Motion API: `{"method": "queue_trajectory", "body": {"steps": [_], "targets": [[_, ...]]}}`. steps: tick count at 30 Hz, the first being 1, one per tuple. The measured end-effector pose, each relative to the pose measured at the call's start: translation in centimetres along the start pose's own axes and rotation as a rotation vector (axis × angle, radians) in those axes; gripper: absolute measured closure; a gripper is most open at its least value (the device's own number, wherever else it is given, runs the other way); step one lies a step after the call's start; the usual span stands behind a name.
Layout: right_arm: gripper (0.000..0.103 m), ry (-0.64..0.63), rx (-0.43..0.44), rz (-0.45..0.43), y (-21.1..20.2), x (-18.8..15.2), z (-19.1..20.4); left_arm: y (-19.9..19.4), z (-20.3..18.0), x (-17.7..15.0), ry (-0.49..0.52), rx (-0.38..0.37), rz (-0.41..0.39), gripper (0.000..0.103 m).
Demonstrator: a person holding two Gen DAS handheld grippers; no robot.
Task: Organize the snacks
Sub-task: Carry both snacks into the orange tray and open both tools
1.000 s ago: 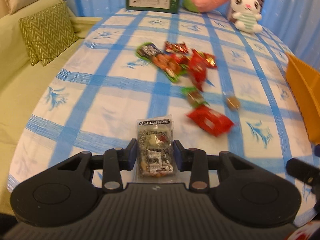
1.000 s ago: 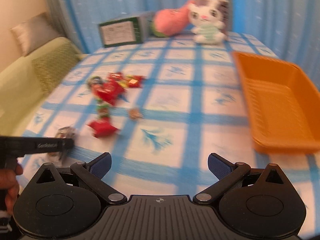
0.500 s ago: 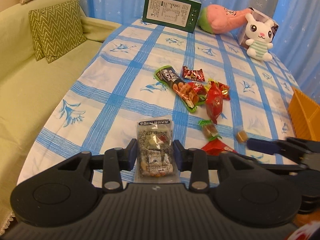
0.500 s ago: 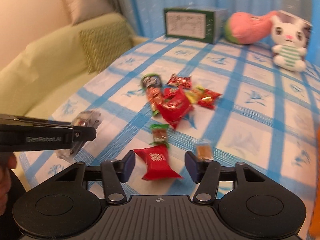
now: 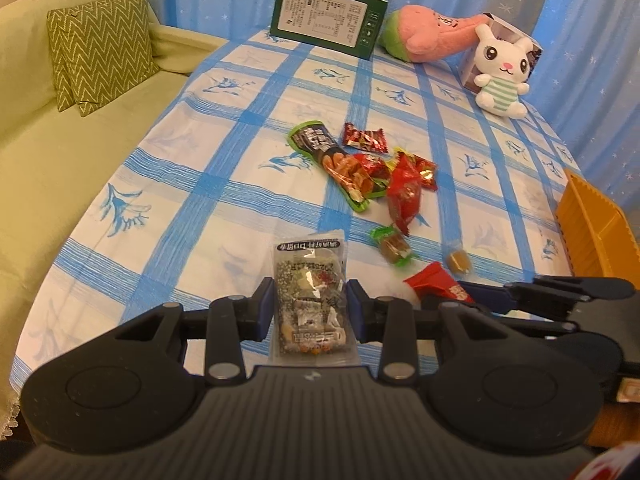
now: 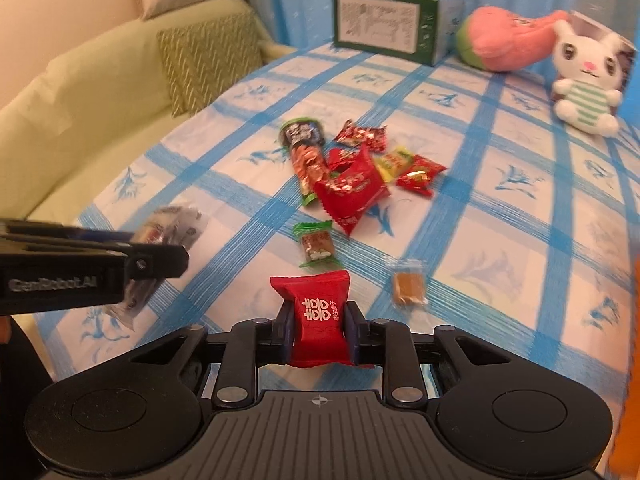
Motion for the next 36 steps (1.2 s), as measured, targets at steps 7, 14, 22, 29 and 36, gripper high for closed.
{"method": "queue_trajectory", "body": {"steps": [7, 14, 22, 29, 36], "targets": [[0.077, 0.136, -0.062, -0.068, -5.4, -1.2, -2.5, -1.1, -3.6, -0.2, 0.042, -0.052, 0.004, 0.069], [0.077, 0.255, -0.168, -0.133, -11.4, -2.5, -7.4, -2.0, -10.1, -0.6, 0.113, -0.155, 0.024, 0.069], [0.077, 0.400, -0.299, -0.195, -17.7, -3.9, -15.7, -2.0, -19.5, -1.1, 0.227, -0.278, 0.053, 0.069], [0.077, 0.506, -0.379, -0.204, -20.6, -5.9, -22.9, -0.9, -27.0, -1.0, 0.302, -0.363, 0.073, 0.069], [0.077, 0.592, -0.404, -0.196, -21.0, -7.7, -27.7, 1.7, -31.7, -1.6, 0.356, -0.397, 0.124, 0.069]]}}
Point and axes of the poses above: each gripper's, at about its wrist camera, not at the fingertips, and y roughly the way its jaws point, z to its left, x to its top, the point moved 10 cm from there along y, roughly the way its jaws point, and after that the axes turned 6 degrees about -x, right-handed, at the moved point
